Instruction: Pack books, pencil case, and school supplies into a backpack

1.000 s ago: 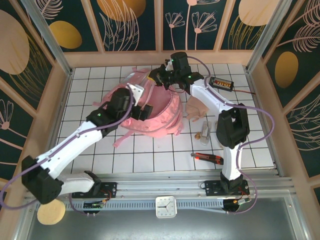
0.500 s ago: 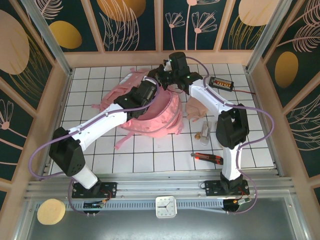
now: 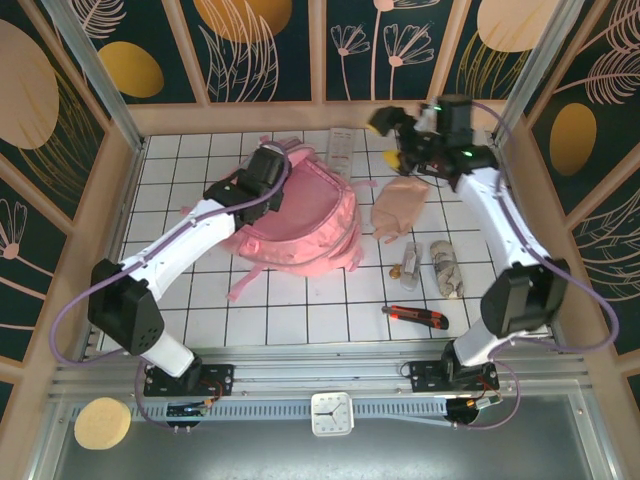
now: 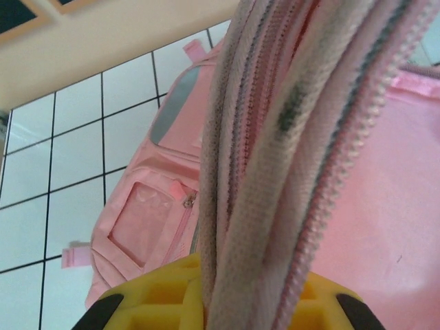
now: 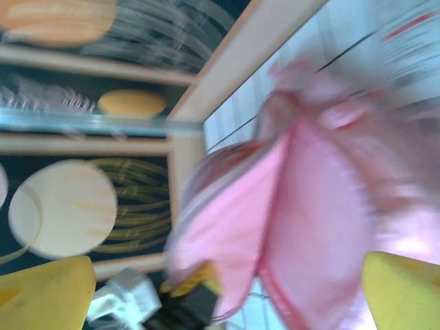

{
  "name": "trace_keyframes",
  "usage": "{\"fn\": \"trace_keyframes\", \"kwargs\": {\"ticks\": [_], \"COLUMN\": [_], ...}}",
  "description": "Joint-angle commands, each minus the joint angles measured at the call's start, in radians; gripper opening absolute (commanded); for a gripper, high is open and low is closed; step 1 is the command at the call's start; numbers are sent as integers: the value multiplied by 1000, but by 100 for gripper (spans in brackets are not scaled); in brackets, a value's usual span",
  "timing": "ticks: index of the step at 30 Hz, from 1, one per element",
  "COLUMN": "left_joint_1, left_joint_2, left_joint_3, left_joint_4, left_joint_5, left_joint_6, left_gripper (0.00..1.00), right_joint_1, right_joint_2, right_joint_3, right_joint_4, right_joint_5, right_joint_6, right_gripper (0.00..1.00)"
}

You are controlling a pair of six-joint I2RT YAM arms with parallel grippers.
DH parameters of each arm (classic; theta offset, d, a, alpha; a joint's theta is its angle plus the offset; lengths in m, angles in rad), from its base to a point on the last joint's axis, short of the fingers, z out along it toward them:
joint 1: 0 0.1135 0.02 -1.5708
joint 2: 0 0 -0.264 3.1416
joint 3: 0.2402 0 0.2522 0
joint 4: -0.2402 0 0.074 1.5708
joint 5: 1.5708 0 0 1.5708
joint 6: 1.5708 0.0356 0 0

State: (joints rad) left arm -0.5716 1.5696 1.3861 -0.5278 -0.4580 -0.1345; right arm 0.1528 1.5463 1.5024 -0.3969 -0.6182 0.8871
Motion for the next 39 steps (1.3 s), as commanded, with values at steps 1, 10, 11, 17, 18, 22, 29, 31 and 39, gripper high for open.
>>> {"fn": "trace_keyframes", "kwargs": {"ticks": [1,10,11,17,18,22,29,31,39], "left_joint_1": [48,65,67,78,81,90,93,93,95], "left_joint_2": [-53,-43,-41,-55,-61,-91,-105,-99,-101], "left_joint_3": [-6,13,16,3,-4,-42,-61,-55,-39], "left_joint_4": [-12,-16,-20,-33,-36,-39,-56,-65,-88], "left_joint_5": [39,89,100,117,120,136,165,179,202], "left_joint_6": [-58,-42,-42,-70,-71,-78,-101,-106,-125], "left_gripper": [0,0,0,0,0,0,0,0,0], "right_joint_1": [-123,-141,-141,-134,-133,-119,-105,-105,-108], "right_joint_2": [-37,285,321,471,486,544,599,610,599], "right_joint_3": [-145,1,14,84,89,115,130,131,118], "right_joint_4": [-106,-382,-371,-351,-344,-327,-282,-263,-198], "right_joint_5": [-12,363,380,422,419,411,400,394,370], "right_joint_6": [-123,-470,-474,-483,-487,-488,-481,-476,-460], "right_gripper": [99,96,94,88,87,82,74,69,17]}}
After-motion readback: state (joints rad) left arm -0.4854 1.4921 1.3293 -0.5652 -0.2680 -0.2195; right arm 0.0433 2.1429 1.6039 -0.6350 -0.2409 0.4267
